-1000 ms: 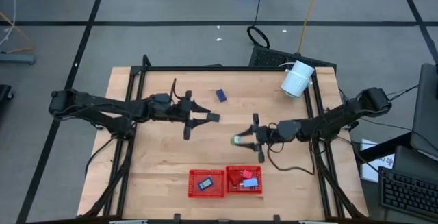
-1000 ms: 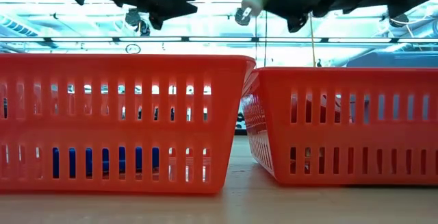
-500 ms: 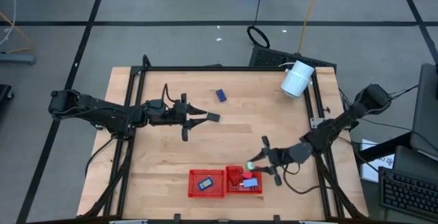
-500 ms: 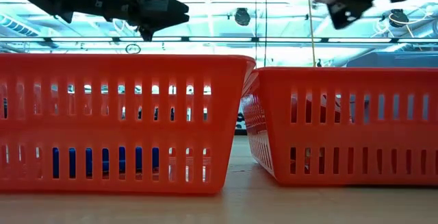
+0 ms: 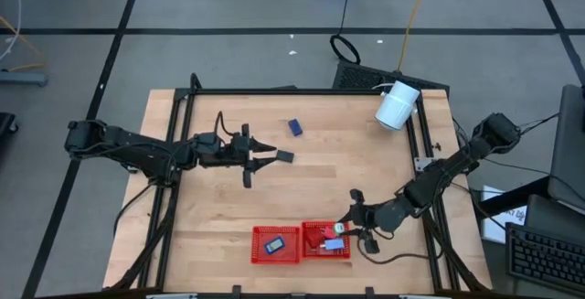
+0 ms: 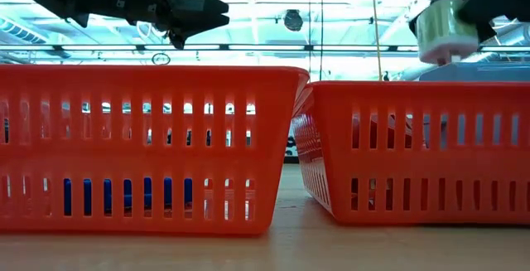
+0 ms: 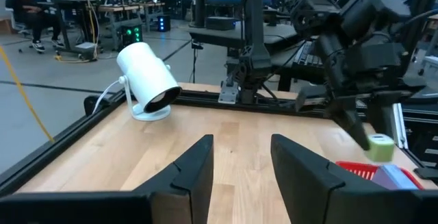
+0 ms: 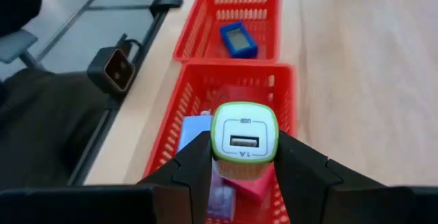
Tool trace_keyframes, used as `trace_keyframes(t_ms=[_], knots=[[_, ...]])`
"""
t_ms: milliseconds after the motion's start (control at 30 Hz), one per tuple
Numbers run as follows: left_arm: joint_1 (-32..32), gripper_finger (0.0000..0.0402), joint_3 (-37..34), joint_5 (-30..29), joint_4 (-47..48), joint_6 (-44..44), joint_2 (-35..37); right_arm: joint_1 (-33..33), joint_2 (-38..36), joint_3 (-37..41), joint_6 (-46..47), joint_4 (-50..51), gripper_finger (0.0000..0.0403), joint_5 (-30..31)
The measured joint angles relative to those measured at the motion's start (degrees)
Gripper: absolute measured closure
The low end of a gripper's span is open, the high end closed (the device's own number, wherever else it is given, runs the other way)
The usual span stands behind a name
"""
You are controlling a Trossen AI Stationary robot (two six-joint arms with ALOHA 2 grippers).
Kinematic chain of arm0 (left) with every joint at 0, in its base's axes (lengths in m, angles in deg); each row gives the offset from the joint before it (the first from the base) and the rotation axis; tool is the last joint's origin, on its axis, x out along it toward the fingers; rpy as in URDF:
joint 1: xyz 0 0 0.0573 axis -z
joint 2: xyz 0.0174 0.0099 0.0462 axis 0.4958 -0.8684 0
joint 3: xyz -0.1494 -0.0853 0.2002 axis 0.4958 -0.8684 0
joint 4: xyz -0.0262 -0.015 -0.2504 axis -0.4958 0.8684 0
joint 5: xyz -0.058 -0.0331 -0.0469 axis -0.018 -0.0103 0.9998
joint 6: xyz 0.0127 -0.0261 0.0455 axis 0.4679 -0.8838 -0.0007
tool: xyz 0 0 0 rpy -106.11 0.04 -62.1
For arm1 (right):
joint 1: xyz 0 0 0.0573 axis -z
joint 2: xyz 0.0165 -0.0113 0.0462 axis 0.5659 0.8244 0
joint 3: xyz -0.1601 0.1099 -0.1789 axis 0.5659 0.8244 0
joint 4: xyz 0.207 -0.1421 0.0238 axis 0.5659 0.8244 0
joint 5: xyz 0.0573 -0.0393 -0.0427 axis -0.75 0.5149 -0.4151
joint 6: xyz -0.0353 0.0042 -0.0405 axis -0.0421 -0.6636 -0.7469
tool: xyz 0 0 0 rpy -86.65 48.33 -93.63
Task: Pick & Place Office items
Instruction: Put the green charger adapter into the right red bin
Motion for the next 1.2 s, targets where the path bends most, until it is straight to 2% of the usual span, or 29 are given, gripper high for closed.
trace_keyframes(t_ms=[100,400,533,833,1200], knots=[[0.0,0.0263,0.0,0.0,0.1,0.0,0.0,0.0,2.2,-2.0,-0.6,2.0,0.0277,-2.4],[0.0,0.0272,0.0,-0.1,0.1,0.0,0.0,0.0,4.1,-3.2,1.6,6.9,0.0277,-2.6],[0.0,0.0265,0.0,0.0,0.1,-0.2,0.0,0.0,4.2,-3.2,2.1,7.1,0.0277,-7.0],[0.0,0.0252,0.0,0.0,0.1,-1.3,0.0,0.0,4.1,-2.7,1.9,6.8,0.0243,-5.2],[0.0,0.0270,0.0,0.0,0.1,-1.3,0.0,0.1,4.1,-2.0,1.8,3.4,0.0243,-5.1]])
